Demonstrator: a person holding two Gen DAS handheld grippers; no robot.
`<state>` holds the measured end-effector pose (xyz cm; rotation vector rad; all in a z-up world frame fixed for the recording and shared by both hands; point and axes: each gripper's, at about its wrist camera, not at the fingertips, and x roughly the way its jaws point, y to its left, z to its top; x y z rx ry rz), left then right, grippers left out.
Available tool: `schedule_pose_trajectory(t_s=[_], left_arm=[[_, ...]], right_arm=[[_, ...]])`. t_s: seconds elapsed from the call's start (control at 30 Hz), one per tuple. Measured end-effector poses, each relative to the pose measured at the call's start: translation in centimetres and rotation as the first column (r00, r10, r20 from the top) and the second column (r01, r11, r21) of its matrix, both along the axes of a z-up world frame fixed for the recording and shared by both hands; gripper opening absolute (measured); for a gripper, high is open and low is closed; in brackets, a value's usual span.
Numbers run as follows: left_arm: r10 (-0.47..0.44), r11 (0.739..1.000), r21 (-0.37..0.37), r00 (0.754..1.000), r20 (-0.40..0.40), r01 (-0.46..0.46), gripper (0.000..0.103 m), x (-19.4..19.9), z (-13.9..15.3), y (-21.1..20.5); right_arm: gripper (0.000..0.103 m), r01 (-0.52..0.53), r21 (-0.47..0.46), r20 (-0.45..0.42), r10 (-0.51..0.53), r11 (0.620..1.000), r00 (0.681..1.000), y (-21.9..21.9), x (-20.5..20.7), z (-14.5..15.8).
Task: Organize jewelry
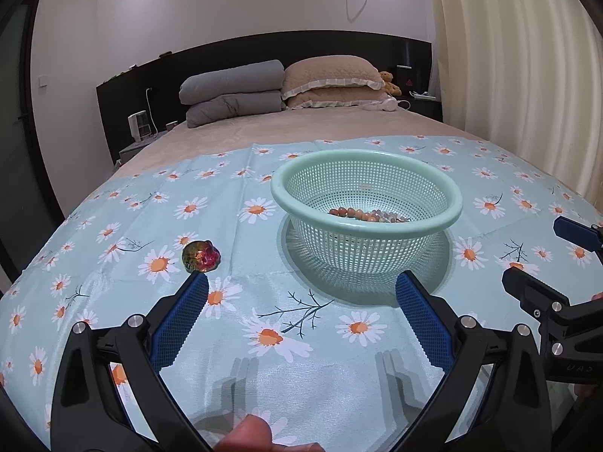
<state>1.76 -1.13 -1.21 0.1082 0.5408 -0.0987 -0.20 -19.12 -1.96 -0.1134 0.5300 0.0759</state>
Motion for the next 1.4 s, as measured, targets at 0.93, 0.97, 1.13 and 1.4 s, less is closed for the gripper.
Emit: schedule_pose_trajectory(t_s=[0.93,0.97,1.13,1.4], left_arm=[[0.051,0.999,-0.02,0.999,0.011,-0.051,0.097,0.23,0.36,0.82],[0.051,0.999,-0.018,0.999,0.011,-0.05,0.097,0.2,0.33,0.81],[0.035,0.999,-0.009,0.999,0.024,-0.035,0.097,-0.09,0.36,0.53],[0.005,1.0,-0.009,1.0,0.007,-0.005,0.097,-0.01,0.19,0.37]], right_arm=[[0.095,0.0,-0.002,-0.001,0.0,1.0,1.0,0.05,-0.06,0.06],[0.095,0.001,-0.002,-0.002,-0.001,1.0,1.0,0.05,-0.05,0.05],[0.095,0.0,-0.003,-0.003,0.0,1.0,1.0,0.07,-0.11,0.11],[0.095,-0.001,-0.004,-0.005,0.001,1.0,1.0,0.15,-0.07,0.14]])
